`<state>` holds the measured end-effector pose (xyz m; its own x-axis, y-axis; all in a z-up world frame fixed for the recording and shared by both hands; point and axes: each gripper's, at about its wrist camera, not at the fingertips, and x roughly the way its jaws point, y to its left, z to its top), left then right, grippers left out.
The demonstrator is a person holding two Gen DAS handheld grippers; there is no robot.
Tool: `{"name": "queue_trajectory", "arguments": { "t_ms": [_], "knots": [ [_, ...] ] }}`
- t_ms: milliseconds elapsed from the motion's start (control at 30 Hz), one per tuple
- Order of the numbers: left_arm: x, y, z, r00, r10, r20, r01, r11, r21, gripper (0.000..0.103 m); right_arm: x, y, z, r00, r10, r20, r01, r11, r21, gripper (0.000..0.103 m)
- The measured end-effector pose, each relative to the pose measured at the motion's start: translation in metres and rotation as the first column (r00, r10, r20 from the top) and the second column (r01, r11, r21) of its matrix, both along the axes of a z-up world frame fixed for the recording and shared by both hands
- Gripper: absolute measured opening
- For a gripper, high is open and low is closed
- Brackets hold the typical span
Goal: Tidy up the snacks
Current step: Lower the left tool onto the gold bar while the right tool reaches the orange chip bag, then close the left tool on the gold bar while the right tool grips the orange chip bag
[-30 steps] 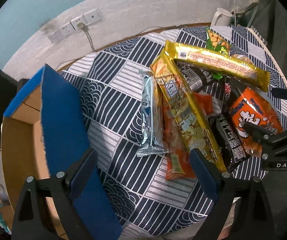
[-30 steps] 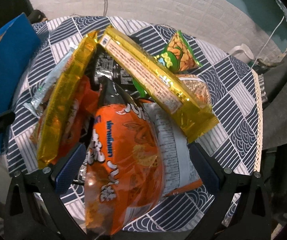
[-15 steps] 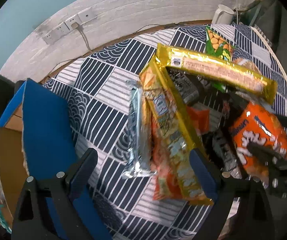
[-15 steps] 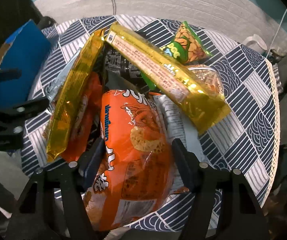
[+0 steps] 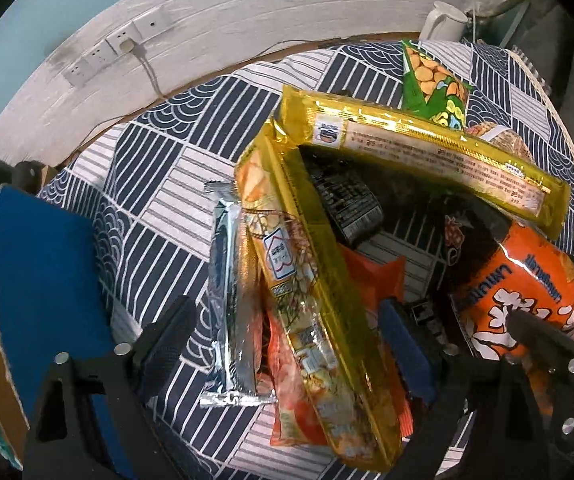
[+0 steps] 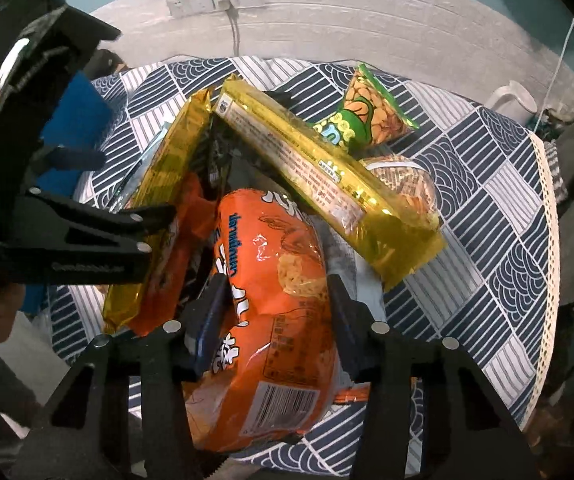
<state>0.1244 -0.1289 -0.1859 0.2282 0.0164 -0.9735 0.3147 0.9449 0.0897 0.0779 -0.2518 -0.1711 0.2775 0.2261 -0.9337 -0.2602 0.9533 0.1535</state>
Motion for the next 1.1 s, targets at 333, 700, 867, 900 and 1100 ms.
{"name": "queue_trajectory", "arguments": {
  "t_ms": [333, 700, 867, 900, 1100],
  "knots": [
    [-0.006, 0.007, 0.005, 0.999, -0.023, -0.032, 0.018, 0.988, -0.152, 0.037, 0.004, -0.005, 0.003, 1.000, -0.004, 0.007, 0.004, 1.000, 0.023, 0.045],
    [-0.008, 0.030, 0.026, 1.000, 0.003, -0.019, -0.007, 0.980, -0.199, 0.009, 0.002, -0.009, 0.009, 0.999, -0.036, -0.025, 0.040, 0.984, 0.171, 0.043],
    [-0.018, 0.031, 0.033, 1.000, -0.015, 0.004, 0.016, 0.981, -0.191, 0.009, -0.002, -0.003, 0.016, 0.999, -0.035, -0.001, 0.035, 0.989, 0.147, 0.041],
    [-0.019, 0.033, 0.034, 1.000, -0.014, 0.004, 0.015, 0.981, -0.193, 0.009, -0.003, -0.002, 0.018, 0.999, -0.033, 0.004, 0.032, 0.989, 0.144, 0.041],
    [-0.018, 0.037, 0.028, 1.000, 0.010, -0.001, -0.011, 0.980, -0.196, 0.023, -0.006, 0.006, 0.023, 0.999, -0.024, 0.021, 0.022, 0.995, 0.094, 0.041]
  ]
}}
